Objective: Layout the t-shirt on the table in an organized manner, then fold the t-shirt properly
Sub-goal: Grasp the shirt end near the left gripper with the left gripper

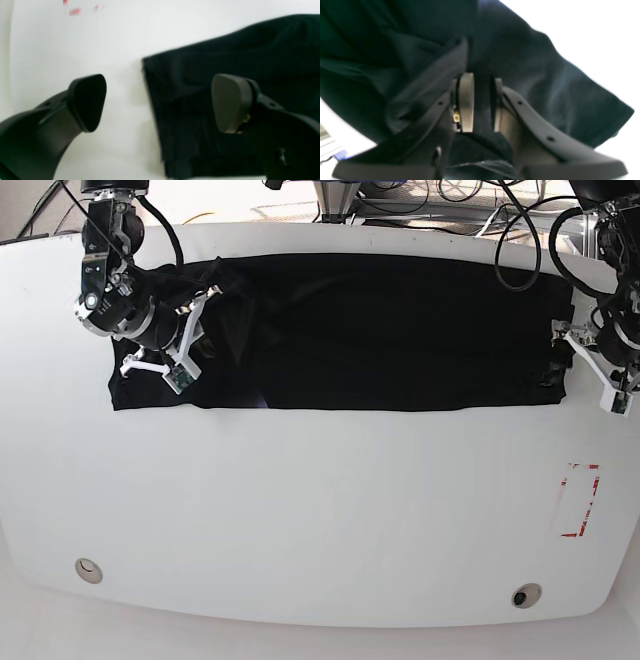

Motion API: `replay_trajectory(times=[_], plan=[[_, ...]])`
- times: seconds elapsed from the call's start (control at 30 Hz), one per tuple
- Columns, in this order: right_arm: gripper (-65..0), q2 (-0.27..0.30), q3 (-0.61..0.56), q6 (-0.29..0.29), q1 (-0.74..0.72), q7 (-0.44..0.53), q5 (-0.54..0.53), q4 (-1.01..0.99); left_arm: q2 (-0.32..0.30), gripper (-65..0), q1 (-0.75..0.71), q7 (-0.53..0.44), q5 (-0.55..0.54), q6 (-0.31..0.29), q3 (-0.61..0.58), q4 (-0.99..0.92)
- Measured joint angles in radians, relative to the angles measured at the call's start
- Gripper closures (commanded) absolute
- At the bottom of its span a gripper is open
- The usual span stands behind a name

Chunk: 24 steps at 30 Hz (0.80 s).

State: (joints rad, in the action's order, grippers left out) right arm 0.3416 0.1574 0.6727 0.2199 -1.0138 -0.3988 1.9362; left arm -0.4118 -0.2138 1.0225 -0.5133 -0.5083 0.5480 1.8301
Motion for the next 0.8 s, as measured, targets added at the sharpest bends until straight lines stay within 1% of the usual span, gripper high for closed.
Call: replay_trajectory(times=[0.17,0.3,0.4,0.7,0.8], plan=[[-10.6,-0.001,-0.002,0.001,-0.003,0.003,-0.001,-0.015,-0.008,-65.0,-0.005,0.011,-0.053,0.001,0.020,-0.033],[-10.5,0.000,-0.002,0.001,-0.003,0.007,0.000,-0.020,0.004,-65.0,-0.002,0.011,-0.052,0.001,0.016,-0.058],[-10.5,0.000,0.000,0.000,-0.003,0.007,0.002,-0.025,0.006,-65.0,0.027,0.006,-0.043,0.005,0.002,-0.093],[-10.5,-0.024,-0.001,0.001,0.000,0.008,0.000,-0.026,0.003,-65.0,0.114,-0.082,-0.042,0.014,-0.033,-0.271],[-10.3,-0.024,-0.001,0.000,0.000,0.008,0.003,-0.026,0.000,-65.0,0.135,-0.076,-0.032,0.015,-0.069,-0.335]])
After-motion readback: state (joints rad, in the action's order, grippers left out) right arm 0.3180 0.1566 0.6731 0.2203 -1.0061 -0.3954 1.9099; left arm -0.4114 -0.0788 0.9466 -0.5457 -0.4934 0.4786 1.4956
